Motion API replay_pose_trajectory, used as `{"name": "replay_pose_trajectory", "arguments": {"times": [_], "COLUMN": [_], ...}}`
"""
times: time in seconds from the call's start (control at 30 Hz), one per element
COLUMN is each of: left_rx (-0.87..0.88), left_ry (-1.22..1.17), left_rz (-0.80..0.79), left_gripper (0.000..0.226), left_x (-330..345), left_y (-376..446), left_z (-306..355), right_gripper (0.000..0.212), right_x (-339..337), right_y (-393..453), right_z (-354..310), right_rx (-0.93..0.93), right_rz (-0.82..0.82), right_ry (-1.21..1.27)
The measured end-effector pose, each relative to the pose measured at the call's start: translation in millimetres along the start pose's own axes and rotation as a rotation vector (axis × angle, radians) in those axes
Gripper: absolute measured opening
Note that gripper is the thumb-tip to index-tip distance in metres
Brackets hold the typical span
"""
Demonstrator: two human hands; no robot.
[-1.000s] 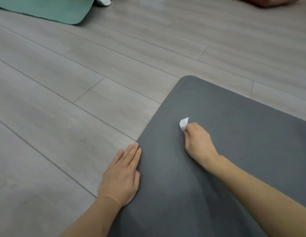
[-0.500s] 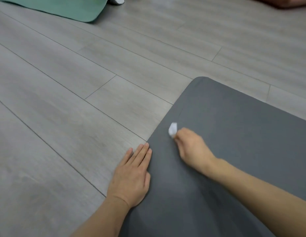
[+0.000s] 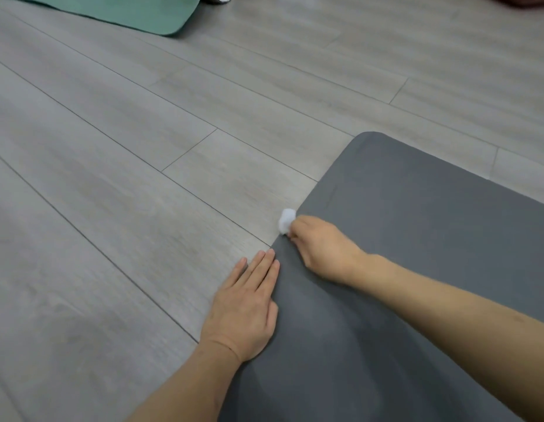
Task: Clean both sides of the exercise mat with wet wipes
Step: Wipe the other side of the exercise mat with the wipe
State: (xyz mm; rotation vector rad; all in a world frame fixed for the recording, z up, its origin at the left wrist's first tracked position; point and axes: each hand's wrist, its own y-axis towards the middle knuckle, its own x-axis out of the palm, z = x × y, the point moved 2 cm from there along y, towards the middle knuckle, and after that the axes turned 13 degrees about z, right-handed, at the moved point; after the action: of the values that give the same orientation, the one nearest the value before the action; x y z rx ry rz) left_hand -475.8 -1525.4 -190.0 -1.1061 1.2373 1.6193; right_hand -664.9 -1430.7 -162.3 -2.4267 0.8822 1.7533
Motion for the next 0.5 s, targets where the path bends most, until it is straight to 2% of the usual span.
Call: {"name": "replay_pose_trajectory", "arguments": {"times": [0.07, 0.1, 0.2, 0.23, 0.27, 0.37, 0.43, 0.5], "left_rx": [0.010, 0.010, 0.011, 0.009, 0.005, 0.006, 0.005, 0.013], "left_ry": [0.003, 0.004, 0.006, 0.002, 0.000, -0.013, -0.027, -0.034], "left_rz": [-0.003, -0.009, -0.014, -0.018, -0.014, -0.020, -0.013, -0.002], "left_gripper": [0.065, 0.066, 0.065, 0.065, 0.065, 0.064, 0.065, 0.065], "left_x": [0.8, 0.5, 0.1, 0.1, -0.2, -2.3, -3.4, -3.3], "left_y": [0.9, 0.6, 1.1, 1.0, 0.4, 0.4, 1.6, 3.8], "left_z": [0.1, 0.4, -0.6, -1.1, -1.8, 0.2, -0.4, -1.0], "right_gripper": [0.006, 0.007, 0.011, 0.012, 0.012, 0.018, 0.006, 0.006], "right_x": [-2.6, -7.2, -22.4, -23.2, -19.5, -2.8, 1.0, -7.1], "right_y": [13.9, 28.2, 61.2, 61.7, 59.3, 16.5, -37.8, -77.4], "right_z": [14.4, 32.2, 100.2, 104.9, 94.6, 28.0, -21.8, -44.2], "right_rx": [-0.151, -0.106, 0.323, 0.435, 0.462, 0.271, 0.049, -0.146], "right_rz": [-0.051, -0.021, 0.162, 0.214, 0.230, 0.157, 0.048, -0.033], "right_ry": [-0.085, -0.155, -0.312, -0.304, -0.287, -0.097, 0.038, 0.046]}}
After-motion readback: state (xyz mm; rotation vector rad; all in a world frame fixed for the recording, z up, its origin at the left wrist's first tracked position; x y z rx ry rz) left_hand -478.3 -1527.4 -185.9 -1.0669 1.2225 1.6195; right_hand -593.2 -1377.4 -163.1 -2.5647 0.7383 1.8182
